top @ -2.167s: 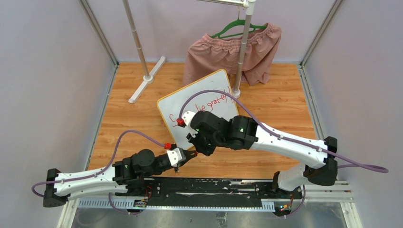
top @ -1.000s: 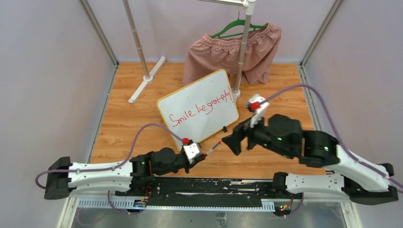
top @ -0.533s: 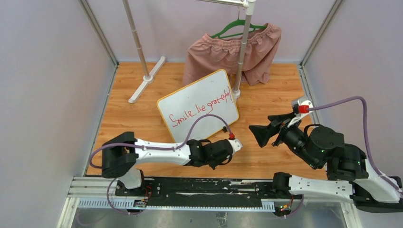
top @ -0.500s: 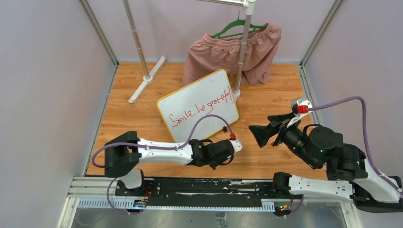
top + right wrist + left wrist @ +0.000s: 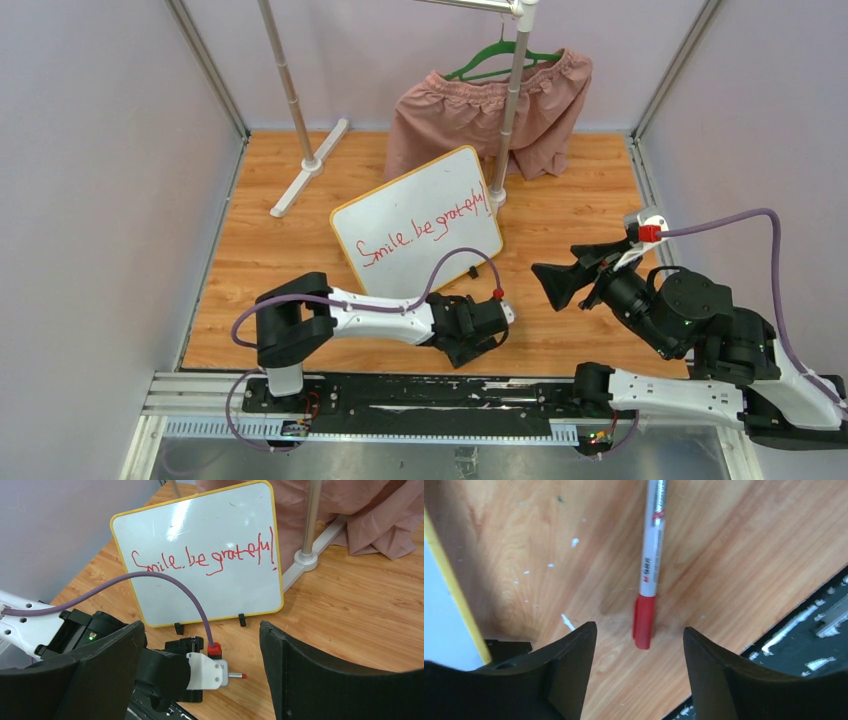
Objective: Write a sentence on the whiteboard
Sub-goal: Reset both arms
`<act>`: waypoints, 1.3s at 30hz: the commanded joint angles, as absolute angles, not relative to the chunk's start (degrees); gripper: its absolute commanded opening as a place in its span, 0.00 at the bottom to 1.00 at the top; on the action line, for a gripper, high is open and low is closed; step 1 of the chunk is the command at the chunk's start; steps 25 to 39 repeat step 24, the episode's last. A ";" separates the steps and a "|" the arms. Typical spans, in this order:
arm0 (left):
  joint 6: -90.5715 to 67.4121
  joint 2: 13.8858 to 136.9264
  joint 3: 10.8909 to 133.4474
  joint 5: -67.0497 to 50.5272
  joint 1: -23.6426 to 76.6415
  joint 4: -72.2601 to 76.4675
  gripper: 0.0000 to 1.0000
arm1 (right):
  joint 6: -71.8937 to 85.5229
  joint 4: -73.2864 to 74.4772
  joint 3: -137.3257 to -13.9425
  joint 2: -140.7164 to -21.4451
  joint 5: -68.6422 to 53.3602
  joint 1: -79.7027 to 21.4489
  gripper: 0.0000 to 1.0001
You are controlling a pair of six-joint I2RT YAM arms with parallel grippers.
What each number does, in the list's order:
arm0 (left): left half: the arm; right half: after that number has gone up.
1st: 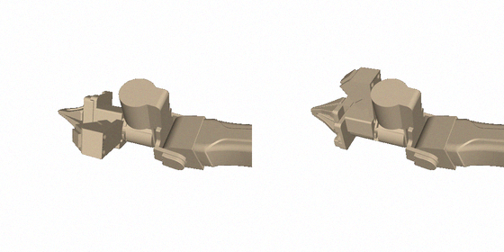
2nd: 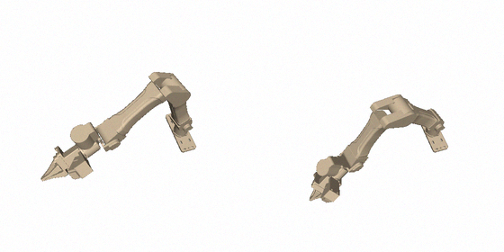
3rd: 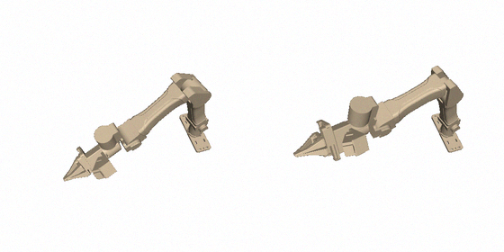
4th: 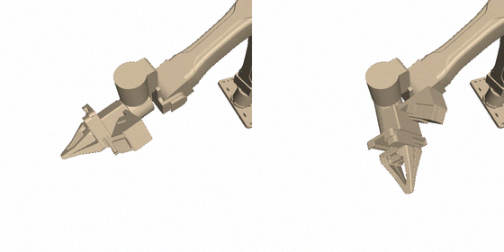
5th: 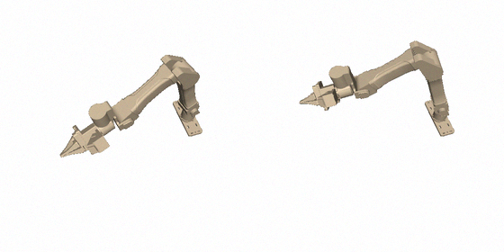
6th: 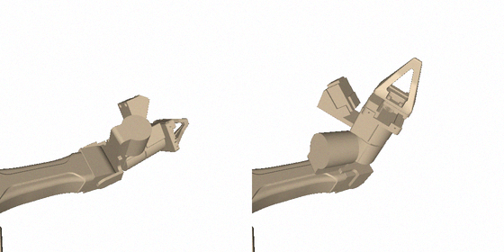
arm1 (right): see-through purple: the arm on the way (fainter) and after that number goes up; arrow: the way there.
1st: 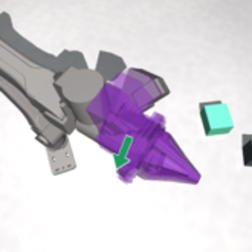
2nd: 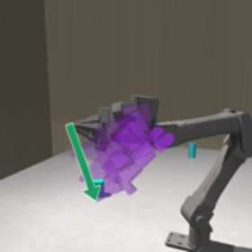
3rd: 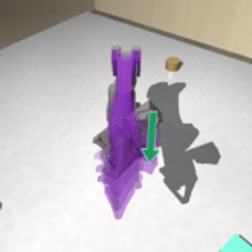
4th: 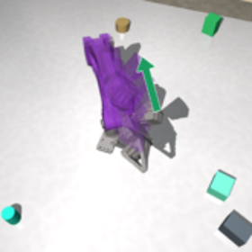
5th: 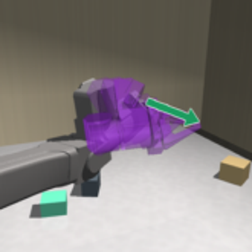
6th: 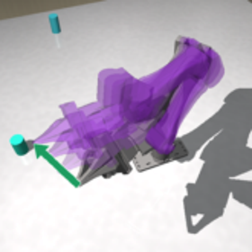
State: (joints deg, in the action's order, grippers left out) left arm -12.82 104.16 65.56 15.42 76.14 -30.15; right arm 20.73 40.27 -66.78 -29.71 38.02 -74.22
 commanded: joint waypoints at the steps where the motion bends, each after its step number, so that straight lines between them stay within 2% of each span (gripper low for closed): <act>1: -14.49 101.89 64.57 15.32 77.70 -32.63 0.84 | 22.03 40.47 -66.18 -27.86 39.67 -74.71 0.88; 2: -14.76 100.34 64.50 15.82 77.93 -32.65 0.99 | 22.06 40.52 -66.23 -27.72 39.80 -74.69 0.88; 3: -14.96 98.44 64.41 16.10 78.10 -32.64 1.00 | 21.99 40.55 -66.26 -27.69 39.81 -74.70 0.88; 9: -18.12 83.07 63.96 19.92 78.31 -32.40 1.00 | 21.72 40.45 -66.20 -28.03 40.11 -74.70 0.88; 16: -31.67 58.61 54.26 38.31 78.31 -22.40 1.00 | 21.09 36.48 -62.44 -26.49 42.09 -74.70 0.92; 21: -33.13 46.67 50.42 43.18 78.31 -20.90 1.00 | 20.95 33.09 -60.05 -25.27 46.88 -74.66 0.95; 24: -32.07 43.28 49.60 44.55 78.31 -21.19 1.00 | 21.40 31.57 -59.20 -25.15 49.07 -74.70 0.97; 39: -32.07 43.28 49.60 44.55 78.31 -21.19 1.00 | 21.40 31.57 -59.20 -25.15 49.07 -74.70 0.97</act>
